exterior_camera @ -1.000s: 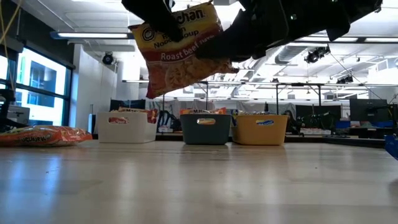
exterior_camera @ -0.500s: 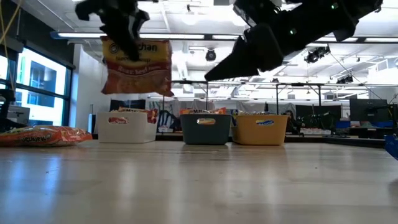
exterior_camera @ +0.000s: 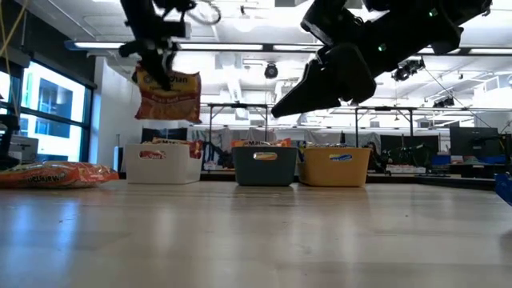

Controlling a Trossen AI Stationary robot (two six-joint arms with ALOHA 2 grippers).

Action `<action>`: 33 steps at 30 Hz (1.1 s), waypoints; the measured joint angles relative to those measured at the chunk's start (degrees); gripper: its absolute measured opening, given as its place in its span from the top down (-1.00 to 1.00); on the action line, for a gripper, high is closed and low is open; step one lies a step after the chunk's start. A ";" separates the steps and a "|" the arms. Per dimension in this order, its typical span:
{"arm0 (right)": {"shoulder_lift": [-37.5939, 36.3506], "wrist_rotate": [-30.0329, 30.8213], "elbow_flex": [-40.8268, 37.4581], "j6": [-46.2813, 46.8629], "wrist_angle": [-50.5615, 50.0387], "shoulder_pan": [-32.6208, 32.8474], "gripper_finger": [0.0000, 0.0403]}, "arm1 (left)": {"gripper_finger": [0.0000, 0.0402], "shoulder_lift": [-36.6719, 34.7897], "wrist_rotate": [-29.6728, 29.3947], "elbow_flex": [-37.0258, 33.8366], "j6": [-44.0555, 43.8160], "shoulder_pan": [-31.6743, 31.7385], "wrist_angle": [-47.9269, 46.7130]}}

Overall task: Sort Maruchan noodles
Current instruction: Put the red noodle pack into the white bin

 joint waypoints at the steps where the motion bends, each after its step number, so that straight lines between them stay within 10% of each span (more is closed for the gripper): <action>1: 0.00 -0.78 -0.02 0.20 -0.21 0.00 0.60 | 0.72 0.43 2.19 0.00 0.96 2.16 0.77; 33: 0.00 -1.81 -0.02 0.39 -1.13 0.04 0.72 | 0.73 6.98 18.35 -11.17 11.21 16.06 8.63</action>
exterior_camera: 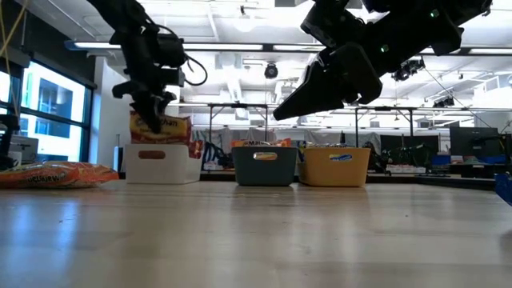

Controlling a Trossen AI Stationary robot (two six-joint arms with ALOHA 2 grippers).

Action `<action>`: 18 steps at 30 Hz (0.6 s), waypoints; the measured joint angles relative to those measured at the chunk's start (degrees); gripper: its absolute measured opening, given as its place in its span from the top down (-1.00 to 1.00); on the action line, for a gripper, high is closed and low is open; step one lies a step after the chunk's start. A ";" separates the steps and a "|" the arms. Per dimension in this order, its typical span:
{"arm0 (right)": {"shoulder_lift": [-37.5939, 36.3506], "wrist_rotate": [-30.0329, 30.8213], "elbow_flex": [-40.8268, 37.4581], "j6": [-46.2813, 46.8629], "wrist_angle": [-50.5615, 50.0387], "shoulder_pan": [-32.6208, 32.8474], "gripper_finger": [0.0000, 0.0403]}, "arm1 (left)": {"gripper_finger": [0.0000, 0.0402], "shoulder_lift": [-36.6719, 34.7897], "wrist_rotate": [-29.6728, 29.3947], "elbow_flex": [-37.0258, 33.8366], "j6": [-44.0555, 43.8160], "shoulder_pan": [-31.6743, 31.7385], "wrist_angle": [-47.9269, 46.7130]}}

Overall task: Sort Maruchan noodles
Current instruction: Put the red noodle pack into the white bin

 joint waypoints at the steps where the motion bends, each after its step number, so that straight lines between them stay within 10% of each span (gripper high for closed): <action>1: 0.00 0.00 0.00 0.00 0.00 0.00 0.72 | 0.73 -0.02 0.90 0.00 -0.12 0.26 0.15; 18: 0.00 -0.90 0.00 0.61 -0.31 -0.35 0.72 | 0.73 -0.22 3.19 -7.16 -0.59 1.78 8.35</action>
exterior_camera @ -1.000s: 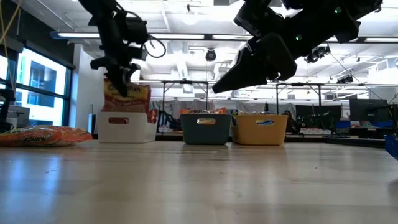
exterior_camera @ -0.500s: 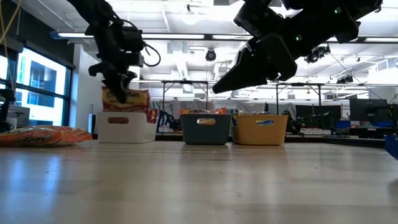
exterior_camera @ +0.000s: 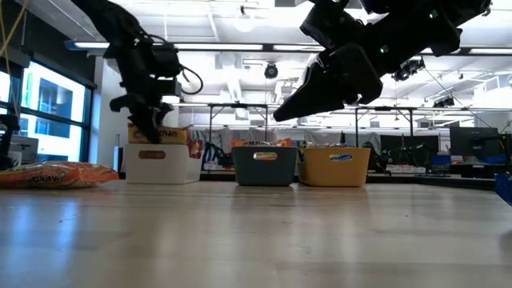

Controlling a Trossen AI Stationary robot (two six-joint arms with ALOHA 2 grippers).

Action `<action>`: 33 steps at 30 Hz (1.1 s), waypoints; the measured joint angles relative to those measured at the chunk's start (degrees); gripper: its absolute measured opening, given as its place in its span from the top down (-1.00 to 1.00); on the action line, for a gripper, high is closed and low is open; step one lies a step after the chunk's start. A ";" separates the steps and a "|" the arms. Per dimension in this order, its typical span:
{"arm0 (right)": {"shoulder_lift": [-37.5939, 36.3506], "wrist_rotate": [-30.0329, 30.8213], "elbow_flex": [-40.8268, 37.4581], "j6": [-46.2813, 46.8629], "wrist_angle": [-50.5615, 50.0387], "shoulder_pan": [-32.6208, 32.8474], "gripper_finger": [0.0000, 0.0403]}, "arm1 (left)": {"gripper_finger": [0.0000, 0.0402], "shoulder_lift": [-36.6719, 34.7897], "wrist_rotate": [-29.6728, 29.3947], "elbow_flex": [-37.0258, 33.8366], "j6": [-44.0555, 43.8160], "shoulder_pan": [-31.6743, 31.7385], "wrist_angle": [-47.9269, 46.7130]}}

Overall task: Sort Maruchan noodles
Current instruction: Put the red noodle pack into the white bin

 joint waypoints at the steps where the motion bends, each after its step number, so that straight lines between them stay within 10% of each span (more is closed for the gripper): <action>1: 0.00 -0.02 0.00 0.00 0.00 0.00 0.72 | 0.73 -0.02 0.09 -0.72 0.01 0.05 0.94; 33: 0.00 -0.82 -0.02 -0.26 -0.04 0.00 0.72 | 0.71 0.16 -0.76 -1.45 -1.96 1.07 3.14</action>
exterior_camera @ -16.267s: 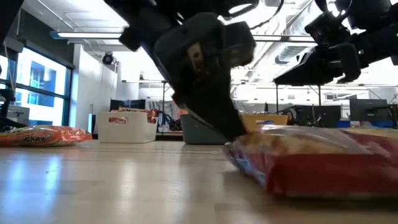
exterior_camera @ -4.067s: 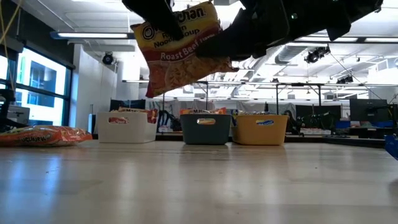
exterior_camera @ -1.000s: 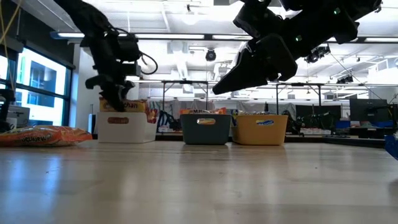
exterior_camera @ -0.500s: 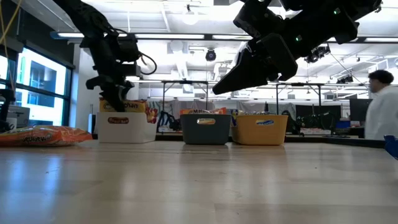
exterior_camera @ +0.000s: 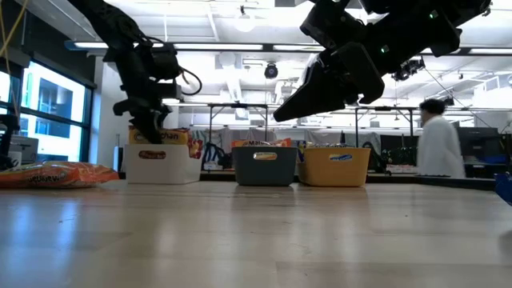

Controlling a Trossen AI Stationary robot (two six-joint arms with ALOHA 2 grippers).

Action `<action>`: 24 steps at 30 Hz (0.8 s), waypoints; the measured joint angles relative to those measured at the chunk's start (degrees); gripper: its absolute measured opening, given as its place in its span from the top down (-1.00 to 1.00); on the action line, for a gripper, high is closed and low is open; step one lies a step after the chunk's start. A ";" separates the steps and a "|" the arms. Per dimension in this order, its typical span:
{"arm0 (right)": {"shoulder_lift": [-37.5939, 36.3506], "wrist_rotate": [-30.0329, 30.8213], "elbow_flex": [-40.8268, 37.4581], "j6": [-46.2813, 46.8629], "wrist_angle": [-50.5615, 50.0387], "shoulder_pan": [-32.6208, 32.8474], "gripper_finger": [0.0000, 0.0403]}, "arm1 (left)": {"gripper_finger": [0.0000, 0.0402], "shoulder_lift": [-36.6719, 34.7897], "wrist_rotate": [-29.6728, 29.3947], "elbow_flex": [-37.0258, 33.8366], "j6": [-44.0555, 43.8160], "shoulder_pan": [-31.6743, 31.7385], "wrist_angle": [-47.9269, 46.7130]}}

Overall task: Sort Maruchan noodles
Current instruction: Put the red noodle pack into the white bin

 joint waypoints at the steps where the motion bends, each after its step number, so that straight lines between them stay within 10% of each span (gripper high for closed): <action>1: 0.00 0.01 0.00 0.00 0.00 0.00 0.72 | 0.70 0.00 -0.04 0.00 -0.76 0.00 0.04; 24: 0.00 -0.43 0.00 -1.22 0.00 -0.59 0.72 | 0.24 -6.09 -10.23 -0.07 -7.97 -5.42 -0.44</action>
